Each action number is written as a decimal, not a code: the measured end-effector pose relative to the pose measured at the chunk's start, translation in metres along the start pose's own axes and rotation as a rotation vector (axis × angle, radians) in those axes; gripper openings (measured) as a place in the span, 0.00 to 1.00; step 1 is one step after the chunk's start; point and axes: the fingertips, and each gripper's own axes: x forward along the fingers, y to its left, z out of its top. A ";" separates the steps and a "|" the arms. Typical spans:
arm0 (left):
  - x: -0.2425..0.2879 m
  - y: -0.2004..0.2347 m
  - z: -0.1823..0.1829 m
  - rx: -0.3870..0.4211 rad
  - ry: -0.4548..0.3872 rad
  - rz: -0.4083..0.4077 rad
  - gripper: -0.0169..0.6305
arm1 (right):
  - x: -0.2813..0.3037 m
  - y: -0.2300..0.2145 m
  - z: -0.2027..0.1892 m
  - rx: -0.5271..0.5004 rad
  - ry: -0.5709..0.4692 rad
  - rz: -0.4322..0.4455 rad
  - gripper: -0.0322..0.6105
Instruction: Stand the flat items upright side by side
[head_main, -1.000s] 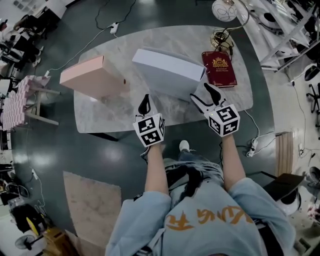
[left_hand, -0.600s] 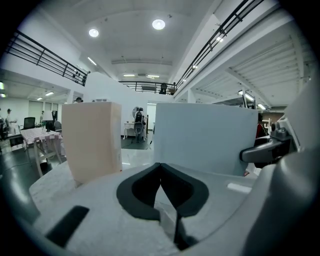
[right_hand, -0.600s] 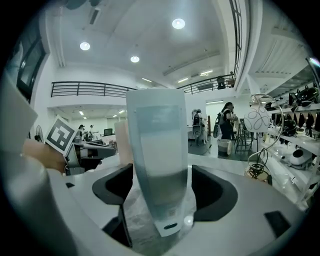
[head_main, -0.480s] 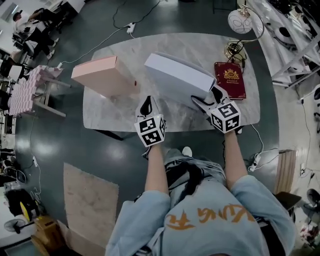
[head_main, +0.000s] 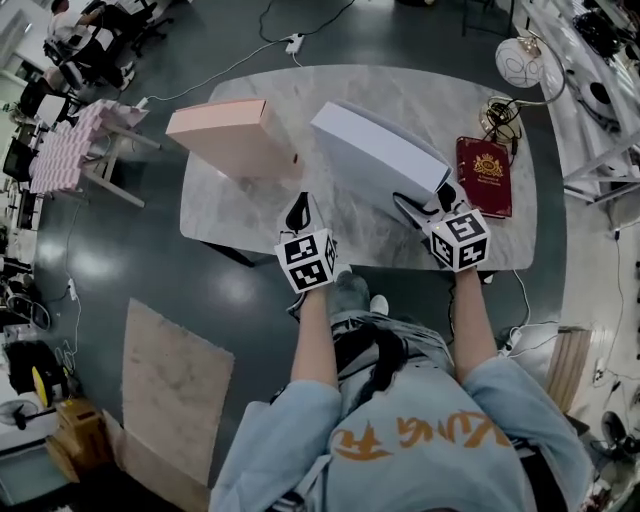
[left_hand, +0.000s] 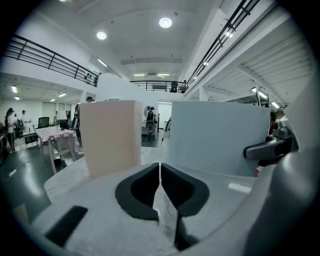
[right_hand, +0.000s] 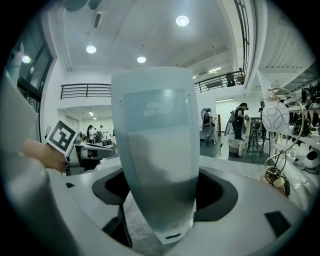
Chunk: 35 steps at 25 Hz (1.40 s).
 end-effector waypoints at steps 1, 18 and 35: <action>0.001 0.002 -0.001 -0.002 0.003 0.006 0.06 | 0.003 0.001 0.000 -0.001 0.000 0.002 0.62; 0.041 0.040 0.012 -0.091 0.034 0.129 0.47 | 0.061 0.004 0.020 -0.003 -0.011 -0.064 0.59; 0.121 0.091 0.014 -0.188 0.099 0.269 0.75 | 0.158 -0.002 0.053 -0.033 0.014 0.010 0.59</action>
